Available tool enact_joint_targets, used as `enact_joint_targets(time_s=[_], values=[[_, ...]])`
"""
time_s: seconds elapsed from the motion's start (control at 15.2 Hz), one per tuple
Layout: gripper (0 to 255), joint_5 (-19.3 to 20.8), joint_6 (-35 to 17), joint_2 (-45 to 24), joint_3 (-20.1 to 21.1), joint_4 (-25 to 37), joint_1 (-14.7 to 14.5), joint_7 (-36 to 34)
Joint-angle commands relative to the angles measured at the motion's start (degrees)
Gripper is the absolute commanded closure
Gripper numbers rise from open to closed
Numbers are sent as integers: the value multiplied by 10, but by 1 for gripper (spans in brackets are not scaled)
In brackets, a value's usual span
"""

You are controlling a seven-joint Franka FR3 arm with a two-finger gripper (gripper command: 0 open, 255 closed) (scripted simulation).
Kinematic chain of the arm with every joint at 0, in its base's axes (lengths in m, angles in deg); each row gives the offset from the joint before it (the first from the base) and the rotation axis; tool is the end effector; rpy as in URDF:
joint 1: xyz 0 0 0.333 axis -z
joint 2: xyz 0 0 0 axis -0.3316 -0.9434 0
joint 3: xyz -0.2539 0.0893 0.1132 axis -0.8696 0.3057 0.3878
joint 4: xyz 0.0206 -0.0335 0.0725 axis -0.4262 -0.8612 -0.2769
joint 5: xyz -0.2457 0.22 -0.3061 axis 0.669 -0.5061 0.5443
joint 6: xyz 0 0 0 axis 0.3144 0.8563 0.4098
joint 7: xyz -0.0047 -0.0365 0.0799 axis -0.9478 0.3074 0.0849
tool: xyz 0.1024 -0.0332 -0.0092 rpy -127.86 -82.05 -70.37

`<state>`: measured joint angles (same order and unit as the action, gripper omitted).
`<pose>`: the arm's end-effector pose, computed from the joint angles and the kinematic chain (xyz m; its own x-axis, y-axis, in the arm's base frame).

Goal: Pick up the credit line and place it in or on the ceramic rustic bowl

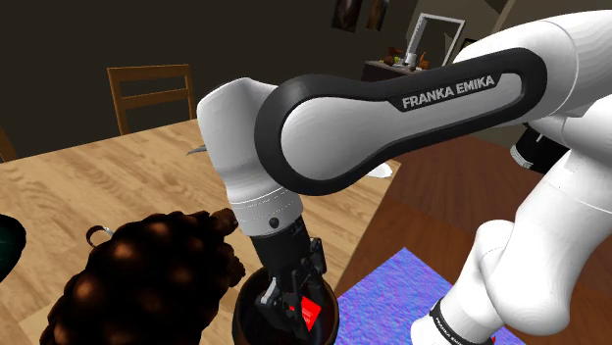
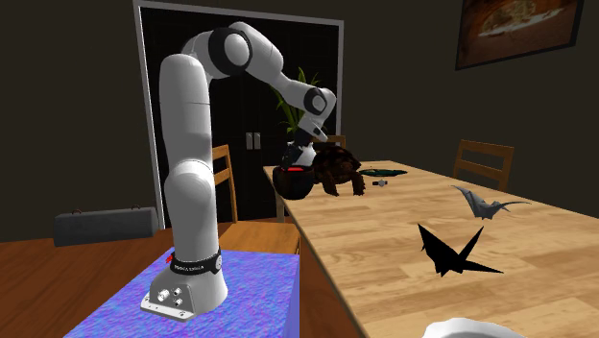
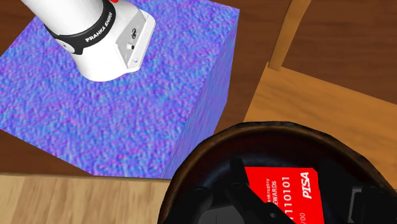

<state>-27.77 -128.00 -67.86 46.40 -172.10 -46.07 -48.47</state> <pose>0.2824 0.4741 0.3849 0.7736 0.3135 -0.5507 0.3722 -0.9281 -0.0054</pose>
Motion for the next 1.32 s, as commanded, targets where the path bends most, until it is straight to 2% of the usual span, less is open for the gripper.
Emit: enact_joint_targets(time_s=[0.0,0.4,0.46,0.79,1.06,1.25], values=[[255,1,-4,-2,0,-2,0,1],[255,1,-4,-2,0,-2,0,1],[0,1,-4,-2,0,-2,0,1],[0,1,-4,-2,0,-2,0,1],[0,18,63,-34,-6,94,5,-14],[0,18,63,-34,-6,94,5,-14]])
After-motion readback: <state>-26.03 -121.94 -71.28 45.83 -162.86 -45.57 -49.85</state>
